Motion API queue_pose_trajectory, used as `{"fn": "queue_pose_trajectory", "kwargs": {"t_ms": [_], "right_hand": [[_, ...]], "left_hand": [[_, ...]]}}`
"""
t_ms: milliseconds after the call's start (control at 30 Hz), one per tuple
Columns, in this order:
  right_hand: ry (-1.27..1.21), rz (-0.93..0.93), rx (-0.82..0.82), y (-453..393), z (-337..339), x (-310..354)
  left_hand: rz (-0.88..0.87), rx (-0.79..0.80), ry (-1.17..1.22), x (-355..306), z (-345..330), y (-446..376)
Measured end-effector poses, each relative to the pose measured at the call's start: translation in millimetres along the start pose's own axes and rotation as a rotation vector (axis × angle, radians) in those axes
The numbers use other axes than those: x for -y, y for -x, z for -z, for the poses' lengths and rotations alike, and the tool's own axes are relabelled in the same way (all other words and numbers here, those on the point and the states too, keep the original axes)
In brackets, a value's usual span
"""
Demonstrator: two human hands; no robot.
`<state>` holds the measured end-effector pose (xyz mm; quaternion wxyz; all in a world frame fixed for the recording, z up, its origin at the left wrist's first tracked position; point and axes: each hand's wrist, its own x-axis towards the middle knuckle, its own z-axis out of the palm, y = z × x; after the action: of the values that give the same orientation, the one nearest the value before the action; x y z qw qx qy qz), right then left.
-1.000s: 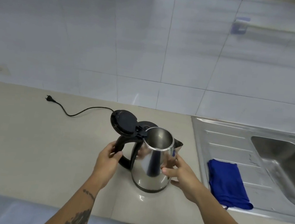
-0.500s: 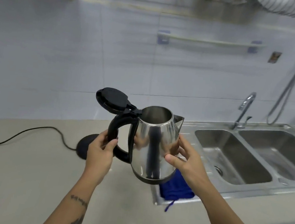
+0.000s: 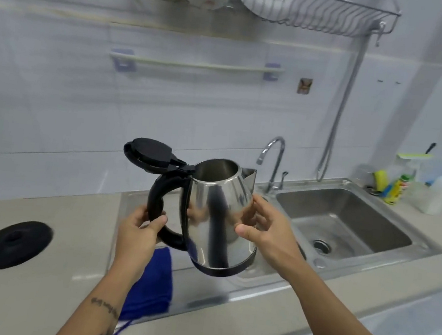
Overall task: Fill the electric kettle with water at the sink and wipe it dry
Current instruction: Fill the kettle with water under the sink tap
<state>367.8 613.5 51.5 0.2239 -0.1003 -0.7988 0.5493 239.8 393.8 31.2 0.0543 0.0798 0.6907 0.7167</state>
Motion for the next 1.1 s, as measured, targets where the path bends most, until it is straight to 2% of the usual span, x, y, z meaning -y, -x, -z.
{"fn": "queue_pose_trajectory", "kwargs": {"t_ms": [267,533,633,833,933,1100], "right_hand": [[0.009,-0.076,-0.062,-35.7,64.0,-52.9],[0.131,-0.17,-0.062,-106.9,104.4,-101.9],[0.113,-0.245,-0.043,-129.4,109.5,-120.5],[0.166,-0.381,0.102,-174.6,124.8,-148.6],[0.282,-0.427,0.088,-208.5,142.2,-161.8],[0.422,-0.468,0.154,-270.5,176.0,-189.0]], "left_hand": [[0.016,-0.083,-0.149,27.5,-102.4,-27.2],[0.086,-0.115,-0.171,55.1,-184.4,-77.3],[0.113,-0.105,-0.207,64.8,-199.5,-97.8],[0.164,-0.123,-0.303,89.4,-215.7,-132.1],[0.17,-0.143,-0.333,102.2,-226.6,-144.2],[0.186,-0.205,-0.372,115.6,-249.5,-153.5]]}}
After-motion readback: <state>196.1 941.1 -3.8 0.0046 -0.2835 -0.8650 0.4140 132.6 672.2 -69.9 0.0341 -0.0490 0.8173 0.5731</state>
